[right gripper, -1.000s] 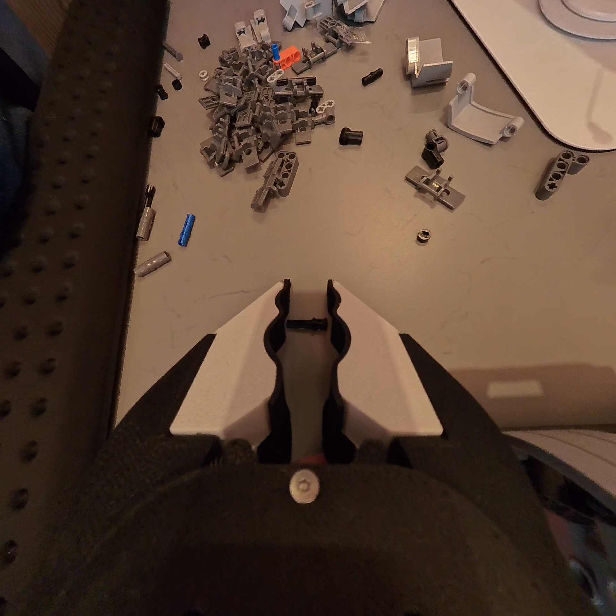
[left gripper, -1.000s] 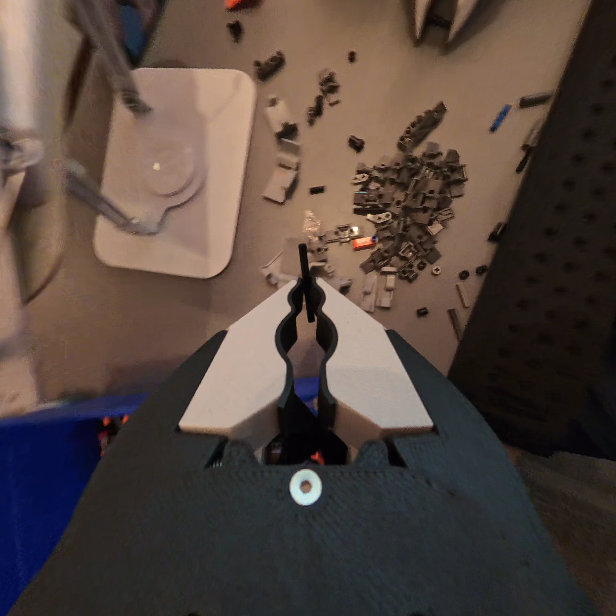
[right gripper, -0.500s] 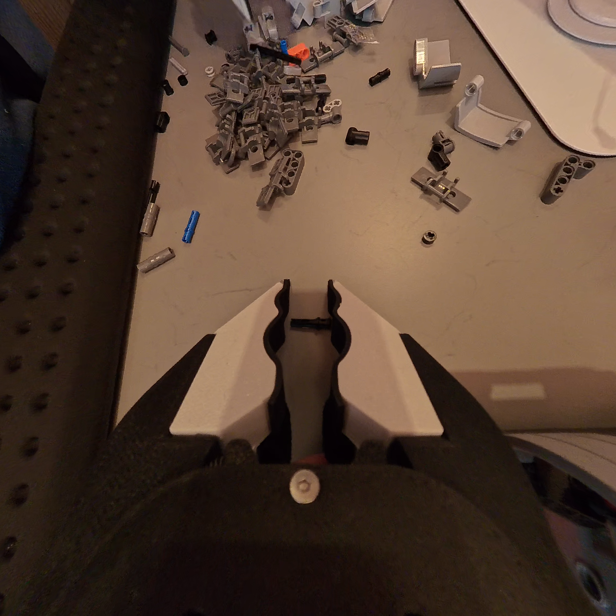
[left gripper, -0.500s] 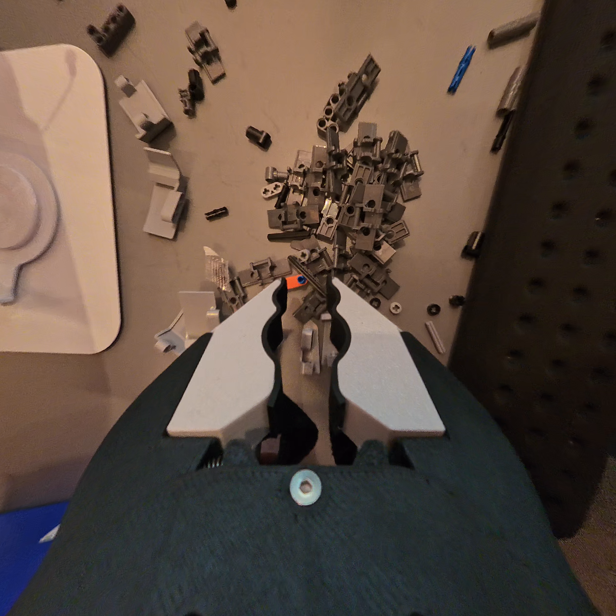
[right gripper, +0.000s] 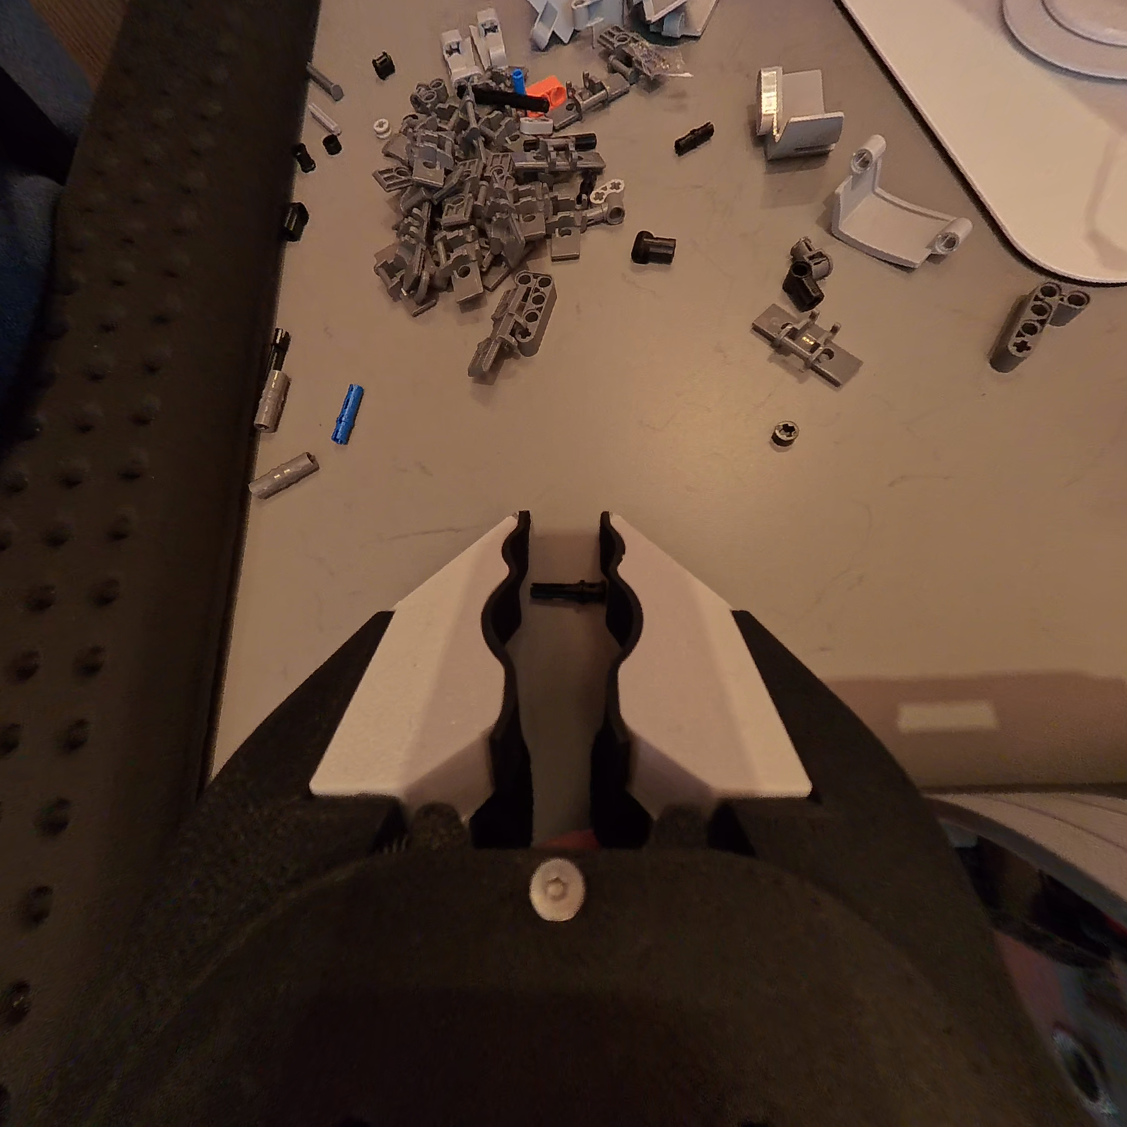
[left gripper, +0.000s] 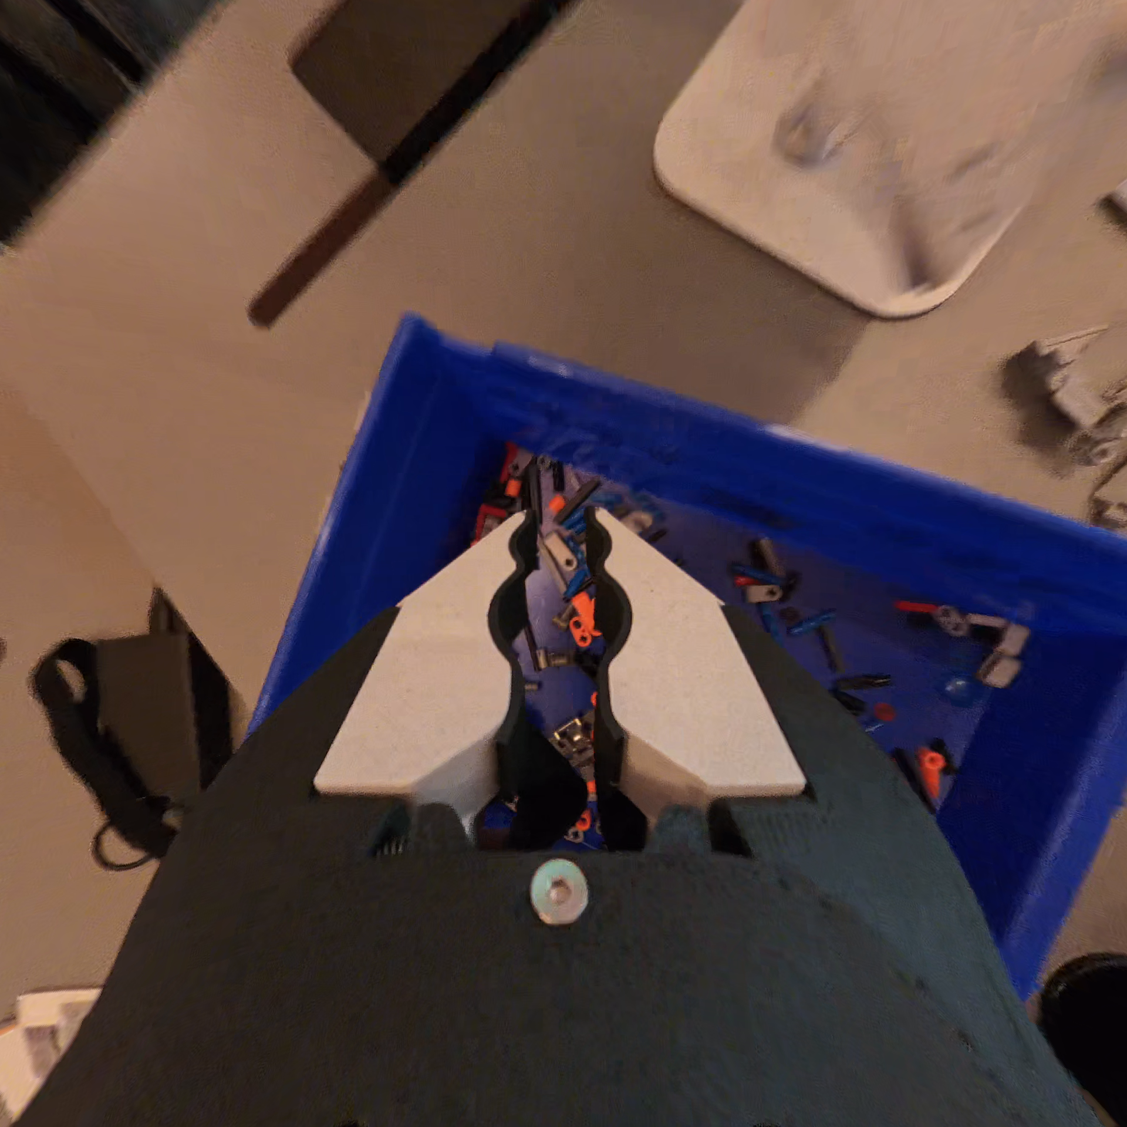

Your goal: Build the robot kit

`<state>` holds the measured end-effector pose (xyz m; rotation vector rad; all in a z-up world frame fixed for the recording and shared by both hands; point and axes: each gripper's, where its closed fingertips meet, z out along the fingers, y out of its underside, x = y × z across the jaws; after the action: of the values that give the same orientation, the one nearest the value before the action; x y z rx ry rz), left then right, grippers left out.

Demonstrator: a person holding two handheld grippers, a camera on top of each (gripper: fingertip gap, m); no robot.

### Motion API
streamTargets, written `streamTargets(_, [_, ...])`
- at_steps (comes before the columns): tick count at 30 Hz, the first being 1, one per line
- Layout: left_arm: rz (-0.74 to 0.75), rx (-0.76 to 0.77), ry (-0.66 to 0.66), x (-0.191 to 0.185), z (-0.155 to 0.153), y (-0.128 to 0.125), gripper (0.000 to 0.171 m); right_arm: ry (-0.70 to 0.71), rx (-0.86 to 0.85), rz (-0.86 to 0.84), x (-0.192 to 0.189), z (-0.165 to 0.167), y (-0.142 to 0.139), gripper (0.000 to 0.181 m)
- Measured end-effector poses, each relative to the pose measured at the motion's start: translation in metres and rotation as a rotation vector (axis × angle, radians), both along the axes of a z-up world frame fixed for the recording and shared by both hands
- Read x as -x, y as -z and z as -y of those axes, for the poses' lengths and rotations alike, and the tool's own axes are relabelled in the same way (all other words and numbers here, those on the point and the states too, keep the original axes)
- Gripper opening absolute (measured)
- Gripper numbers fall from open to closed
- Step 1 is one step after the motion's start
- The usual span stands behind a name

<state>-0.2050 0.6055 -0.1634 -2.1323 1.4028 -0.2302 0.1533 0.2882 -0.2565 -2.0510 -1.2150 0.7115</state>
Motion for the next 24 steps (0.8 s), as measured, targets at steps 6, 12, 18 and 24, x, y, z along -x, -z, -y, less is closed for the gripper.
streamTargets(6, [-0.093, 0.097, -0.010, 0.006, -0.031, 0.057, 0.015, 0.006, 0.005, -0.005, 0.000, -0.001, 0.000, 0.021])
streamTargets(12, [-0.246, 0.091, 0.028, 0.014, -0.039, 0.087, 0.015, 0.005, 0.006, -0.009, 0.000, -0.001, -0.001, 0.021])
streamTargets(18, [-0.240, 0.096, 0.040, 0.010, -0.042, 0.091, 0.017, 0.002, 0.006, -0.013, 0.000, 0.000, -0.001, 0.021])
streamTargets(24, [-0.262, 0.076, 0.046, 0.013, -0.045, 0.093, 0.013, 0.002, 0.004, -0.012, 0.000, 0.000, -0.002, 0.021])
